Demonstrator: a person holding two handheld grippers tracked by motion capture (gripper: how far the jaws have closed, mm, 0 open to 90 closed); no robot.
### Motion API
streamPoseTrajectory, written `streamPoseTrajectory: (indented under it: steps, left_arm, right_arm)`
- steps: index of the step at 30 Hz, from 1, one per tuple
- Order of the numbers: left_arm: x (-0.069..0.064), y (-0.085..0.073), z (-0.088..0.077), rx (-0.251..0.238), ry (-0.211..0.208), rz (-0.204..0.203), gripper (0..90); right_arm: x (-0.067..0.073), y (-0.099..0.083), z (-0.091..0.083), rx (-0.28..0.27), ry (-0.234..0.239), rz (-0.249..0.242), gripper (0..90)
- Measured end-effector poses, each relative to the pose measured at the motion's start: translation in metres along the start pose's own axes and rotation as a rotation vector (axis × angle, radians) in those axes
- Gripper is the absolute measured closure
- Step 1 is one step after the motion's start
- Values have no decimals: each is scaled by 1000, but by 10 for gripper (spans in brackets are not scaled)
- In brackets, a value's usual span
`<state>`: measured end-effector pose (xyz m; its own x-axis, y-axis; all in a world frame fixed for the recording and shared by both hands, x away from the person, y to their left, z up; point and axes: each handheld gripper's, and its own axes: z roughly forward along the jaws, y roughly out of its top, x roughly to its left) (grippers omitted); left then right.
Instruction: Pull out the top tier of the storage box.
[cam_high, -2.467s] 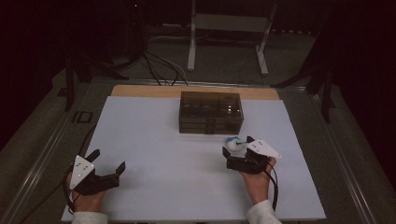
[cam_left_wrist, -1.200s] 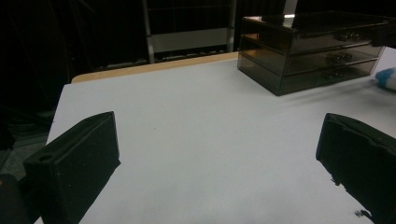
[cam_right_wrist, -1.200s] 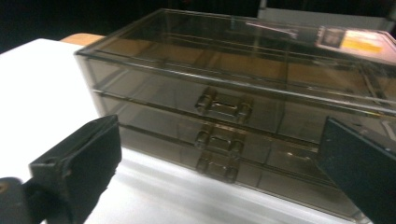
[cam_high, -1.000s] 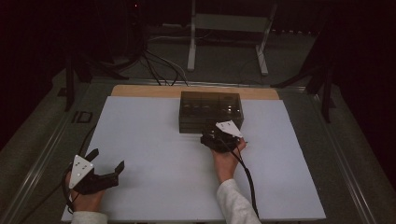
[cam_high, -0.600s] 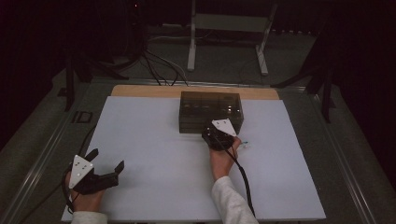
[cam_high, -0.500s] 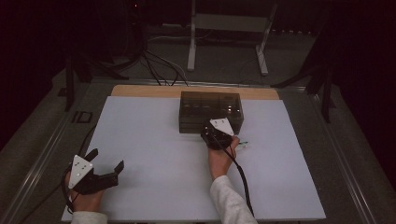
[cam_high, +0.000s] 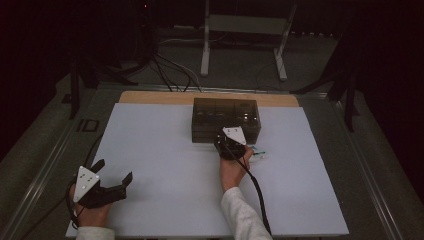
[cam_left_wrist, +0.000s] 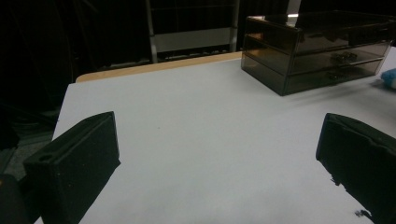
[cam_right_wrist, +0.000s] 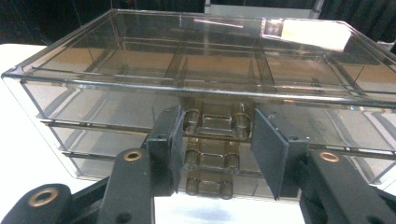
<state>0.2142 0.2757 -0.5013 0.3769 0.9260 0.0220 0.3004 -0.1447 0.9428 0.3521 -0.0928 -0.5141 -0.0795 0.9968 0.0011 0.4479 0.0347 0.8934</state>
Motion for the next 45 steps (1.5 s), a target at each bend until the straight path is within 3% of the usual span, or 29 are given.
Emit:
streamPoseTrajectory:
  steps: [12,19,31,39,42,45]
  left_arm:
    - [0,0,0,3,2,1,6]
    - [-1,0,1,7,5,9,6]
    - [0,0,0,7,6,10,6]
    - [0,0,0,6,9,7,6]
    - [0,0,0,9,9,10,6]
    - [0,0,0,8,10,9,6]
  right_arm:
    - [5,-3,3,2,-38,8,544]
    - [8,-2,3,4,-60,45,541]
    - [10,-2,2,1,-70,44,565]
    - [12,-9,-16,9,-67,41,564]
    - [7,-11,-22,19,-34,35,558]
    - [2,-10,-24,20,-9,43,417]
